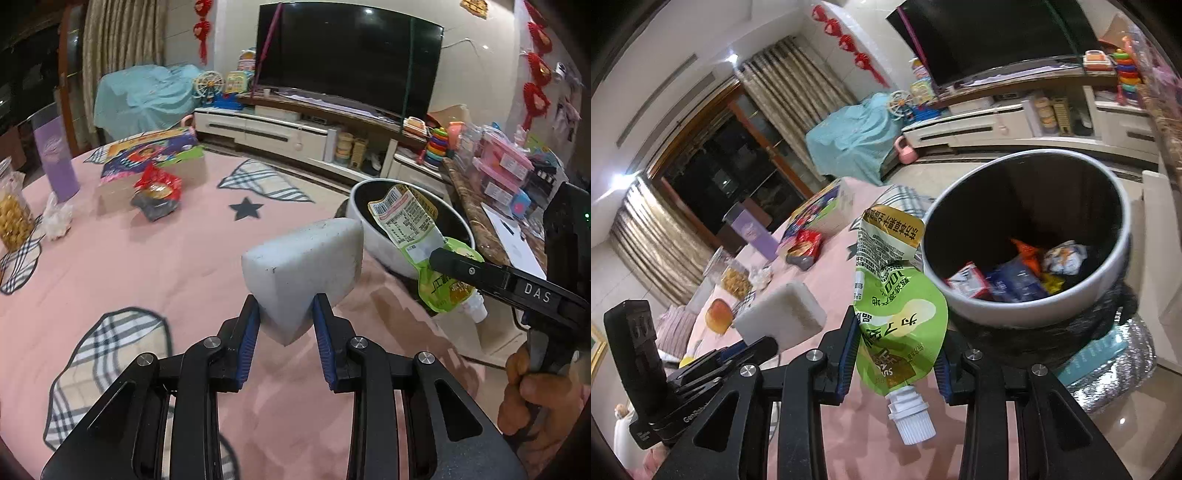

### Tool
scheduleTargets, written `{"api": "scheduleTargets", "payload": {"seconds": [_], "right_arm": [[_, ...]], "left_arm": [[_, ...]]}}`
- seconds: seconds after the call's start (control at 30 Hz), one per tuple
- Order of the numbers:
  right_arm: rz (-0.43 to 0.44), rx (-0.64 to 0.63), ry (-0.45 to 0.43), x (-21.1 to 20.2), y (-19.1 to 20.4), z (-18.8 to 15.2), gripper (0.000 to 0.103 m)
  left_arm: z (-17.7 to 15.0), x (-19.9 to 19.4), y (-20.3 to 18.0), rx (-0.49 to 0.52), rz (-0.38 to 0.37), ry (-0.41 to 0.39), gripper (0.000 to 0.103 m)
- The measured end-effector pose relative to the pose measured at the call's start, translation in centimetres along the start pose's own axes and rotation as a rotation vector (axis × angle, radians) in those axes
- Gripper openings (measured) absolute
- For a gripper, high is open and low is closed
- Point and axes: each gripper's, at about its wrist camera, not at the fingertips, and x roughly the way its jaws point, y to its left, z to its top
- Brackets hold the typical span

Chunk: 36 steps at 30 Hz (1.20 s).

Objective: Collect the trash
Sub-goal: 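Carry the foam block with the left tool while the right tool carries the pouch over the bin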

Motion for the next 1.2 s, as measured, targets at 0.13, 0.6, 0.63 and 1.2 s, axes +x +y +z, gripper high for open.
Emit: {"api": "scheduleTargets", "payload": {"seconds": [0.13, 0.6, 0.63, 1.2], "right_arm": [[-0.023, 0.011, -0.017, -0.9, -1.0, 0.6, 0.036], [-0.107, 0.006, -0.039, -2.3, -3.9, 3.0, 0.036], [-0.110, 0.006, -0.038, -2.4, -4.1, 3.0, 0.036], [-0.160, 0.002, -0.003, -1.2, -7.0, 5.6, 0.036]], "left_arm": [[0.8, 0.5, -1.4, 0.022, -0.013, -0.001, 0.028], [3.3, 2.5, -5.7, 0.095, -0.048, 0.006, 0.028], [3.4, 2.7, -5.9, 0.098, -0.048, 0.007, 0.028], [5.7, 6.2, -9.2, 0.156, -0.058, 0.045, 0.028]]}}
